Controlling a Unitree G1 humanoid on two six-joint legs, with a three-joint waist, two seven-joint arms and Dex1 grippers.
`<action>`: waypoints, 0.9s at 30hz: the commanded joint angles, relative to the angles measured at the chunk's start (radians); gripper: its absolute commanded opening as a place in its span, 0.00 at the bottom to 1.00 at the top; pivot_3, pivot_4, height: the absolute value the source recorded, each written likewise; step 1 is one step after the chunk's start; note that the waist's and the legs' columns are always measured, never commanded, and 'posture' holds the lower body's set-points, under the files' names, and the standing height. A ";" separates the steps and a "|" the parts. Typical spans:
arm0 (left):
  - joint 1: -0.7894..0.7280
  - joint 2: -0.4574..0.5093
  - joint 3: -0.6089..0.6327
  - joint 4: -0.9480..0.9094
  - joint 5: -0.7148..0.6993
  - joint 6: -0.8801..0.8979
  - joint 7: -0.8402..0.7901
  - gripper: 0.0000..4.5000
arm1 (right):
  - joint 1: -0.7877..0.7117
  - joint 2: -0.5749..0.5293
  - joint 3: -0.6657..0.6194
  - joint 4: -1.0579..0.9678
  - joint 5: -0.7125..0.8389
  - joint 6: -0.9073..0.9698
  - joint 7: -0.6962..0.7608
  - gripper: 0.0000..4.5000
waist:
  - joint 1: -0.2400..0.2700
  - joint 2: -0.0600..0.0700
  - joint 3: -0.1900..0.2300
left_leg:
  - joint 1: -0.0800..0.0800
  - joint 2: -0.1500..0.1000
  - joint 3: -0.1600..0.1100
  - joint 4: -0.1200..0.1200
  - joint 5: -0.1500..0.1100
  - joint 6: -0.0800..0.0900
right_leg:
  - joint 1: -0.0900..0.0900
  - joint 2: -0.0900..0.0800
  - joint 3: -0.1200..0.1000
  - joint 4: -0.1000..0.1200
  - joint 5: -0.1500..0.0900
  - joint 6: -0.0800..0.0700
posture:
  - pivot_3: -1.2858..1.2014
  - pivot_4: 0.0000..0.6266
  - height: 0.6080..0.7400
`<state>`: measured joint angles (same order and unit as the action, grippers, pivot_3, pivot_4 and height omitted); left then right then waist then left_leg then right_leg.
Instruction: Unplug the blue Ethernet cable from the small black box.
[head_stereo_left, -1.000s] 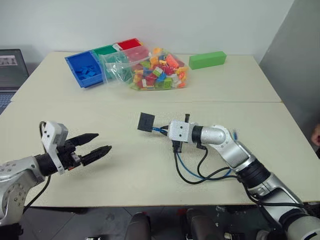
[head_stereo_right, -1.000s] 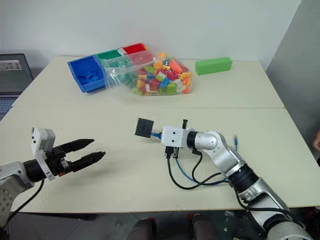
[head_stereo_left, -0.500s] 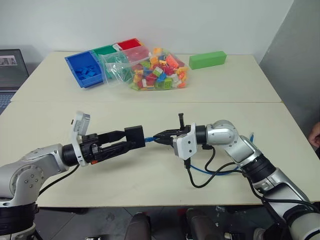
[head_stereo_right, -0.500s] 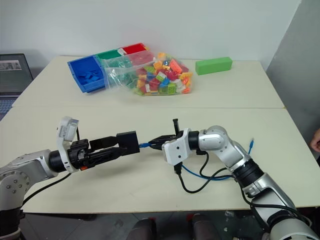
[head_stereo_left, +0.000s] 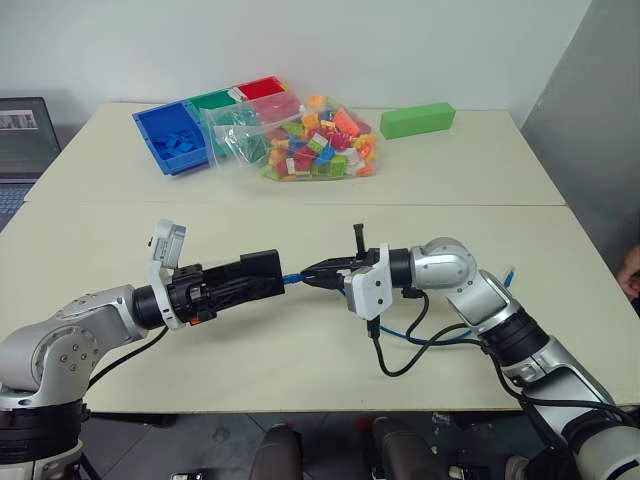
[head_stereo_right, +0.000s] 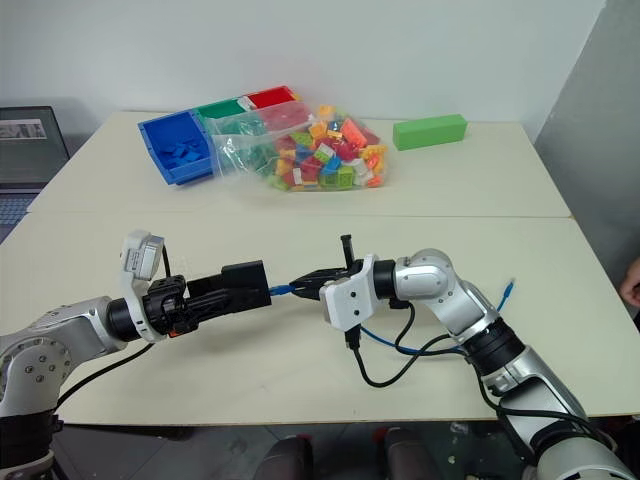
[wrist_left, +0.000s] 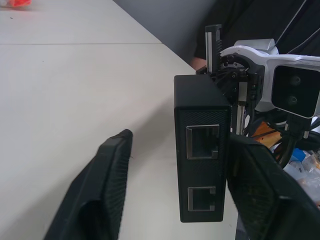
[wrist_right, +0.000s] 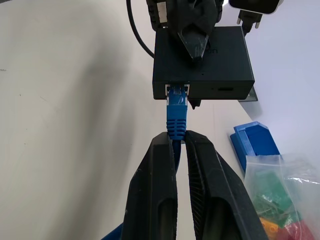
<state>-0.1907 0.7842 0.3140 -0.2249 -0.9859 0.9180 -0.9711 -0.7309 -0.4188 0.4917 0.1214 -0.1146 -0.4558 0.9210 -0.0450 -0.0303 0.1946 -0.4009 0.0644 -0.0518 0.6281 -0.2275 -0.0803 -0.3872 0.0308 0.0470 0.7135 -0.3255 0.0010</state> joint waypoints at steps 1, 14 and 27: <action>-0.018 -0.003 0.016 -0.008 -0.024 -0.004 -0.008 0.42 | -0.008 0.005 -0.032 -0.045 0.020 -0.005 0.003 0.01 | 0.000 0.000 0.000 | 0.000 0.000 0.000 0.000 0.000 0.000 | 0.000 0.000 0.000 0.000 0.000 0.000 | 0.52 0.24 1.00; -0.018 0.010 -0.008 -0.014 -0.016 -0.004 -0.029 0.17 | 0.001 -0.011 -0.028 -0.082 0.042 0.024 0.042 0.21 | 0.002 0.000 0.000 | 0.000 0.000 0.000 0.000 0.000 0.000 | 0.000 0.000 0.000 0.000 0.000 0.000 | 0.52 0.24 1.00; -0.032 0.020 -0.070 -0.017 0.059 -0.090 -0.132 0.17 | 0.135 -0.001 -0.195 -0.403 0.584 0.908 0.043 0.77 | 0.011 0.000 0.000 | 0.000 0.000 -0.001 0.000 0.000 0.000 | 0.000 -0.002 0.000 0.000 0.002 -0.004 | 0.52 0.24 1.00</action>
<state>-0.2045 0.7987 0.2410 -0.2248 -0.9268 0.8573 -1.0754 -0.6049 -0.4448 0.3488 -0.2324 0.3638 0.3419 1.0003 -0.0337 -0.0302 0.1946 -0.4008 0.0648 -0.0525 0.6281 -0.2275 -0.0803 -0.3873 0.0290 0.0471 0.7135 -0.3234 -0.0029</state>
